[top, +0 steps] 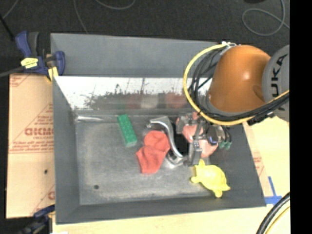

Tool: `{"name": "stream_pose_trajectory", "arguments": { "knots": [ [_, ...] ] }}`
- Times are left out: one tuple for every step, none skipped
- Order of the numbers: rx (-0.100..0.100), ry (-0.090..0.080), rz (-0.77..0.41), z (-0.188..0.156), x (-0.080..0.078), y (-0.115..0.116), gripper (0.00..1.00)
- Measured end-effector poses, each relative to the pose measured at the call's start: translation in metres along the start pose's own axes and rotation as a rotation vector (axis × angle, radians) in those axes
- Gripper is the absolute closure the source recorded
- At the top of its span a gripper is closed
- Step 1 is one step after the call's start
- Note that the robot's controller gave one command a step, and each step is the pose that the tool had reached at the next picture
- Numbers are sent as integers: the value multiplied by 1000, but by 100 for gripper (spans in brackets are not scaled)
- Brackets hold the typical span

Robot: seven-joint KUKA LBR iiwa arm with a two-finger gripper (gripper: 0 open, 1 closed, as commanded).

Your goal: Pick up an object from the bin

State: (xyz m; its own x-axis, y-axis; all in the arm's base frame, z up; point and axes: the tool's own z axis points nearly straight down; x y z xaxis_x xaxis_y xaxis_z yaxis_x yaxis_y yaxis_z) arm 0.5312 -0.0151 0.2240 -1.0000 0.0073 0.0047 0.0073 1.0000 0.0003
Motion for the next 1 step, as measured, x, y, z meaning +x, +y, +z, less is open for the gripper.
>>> {"name": "stream_pose_trajectory", "arguments": {
  "knots": [
    [0,-6,0,-4,0,0,0]
  ]
}}
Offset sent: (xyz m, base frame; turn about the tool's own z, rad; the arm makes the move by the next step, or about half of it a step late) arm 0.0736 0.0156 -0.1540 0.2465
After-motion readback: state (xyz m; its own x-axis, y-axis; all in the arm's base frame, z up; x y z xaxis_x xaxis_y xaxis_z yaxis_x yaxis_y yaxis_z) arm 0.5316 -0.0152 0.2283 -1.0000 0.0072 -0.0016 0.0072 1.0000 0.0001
